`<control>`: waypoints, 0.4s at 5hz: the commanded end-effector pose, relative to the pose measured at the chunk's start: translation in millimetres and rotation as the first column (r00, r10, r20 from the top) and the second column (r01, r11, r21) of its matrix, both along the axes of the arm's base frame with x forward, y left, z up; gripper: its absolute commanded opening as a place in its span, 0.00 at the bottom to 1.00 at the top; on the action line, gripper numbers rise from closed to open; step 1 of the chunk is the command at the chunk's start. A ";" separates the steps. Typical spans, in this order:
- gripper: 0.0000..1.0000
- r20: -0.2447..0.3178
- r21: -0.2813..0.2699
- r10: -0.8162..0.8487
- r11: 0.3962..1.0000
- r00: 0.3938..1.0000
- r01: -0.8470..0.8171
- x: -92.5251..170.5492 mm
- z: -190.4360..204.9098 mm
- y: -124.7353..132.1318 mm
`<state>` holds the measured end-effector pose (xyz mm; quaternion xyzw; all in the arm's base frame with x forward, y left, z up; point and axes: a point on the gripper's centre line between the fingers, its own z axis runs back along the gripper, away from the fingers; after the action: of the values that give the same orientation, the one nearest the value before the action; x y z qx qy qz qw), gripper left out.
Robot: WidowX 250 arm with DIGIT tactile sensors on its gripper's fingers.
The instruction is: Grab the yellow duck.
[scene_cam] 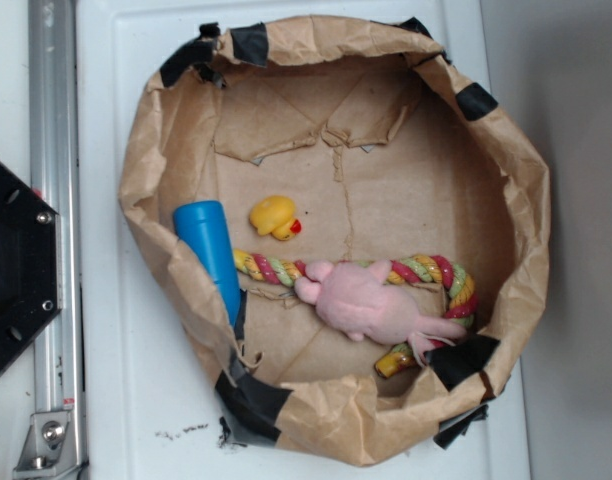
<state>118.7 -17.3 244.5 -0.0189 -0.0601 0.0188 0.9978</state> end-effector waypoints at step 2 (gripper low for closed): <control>1.00 -0.015 -0.124 0.207 0.970 0.978 -0.207 40.6 -16.1 25.9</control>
<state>161.3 5.2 224.3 -0.0758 -0.0524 0.1241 0.9880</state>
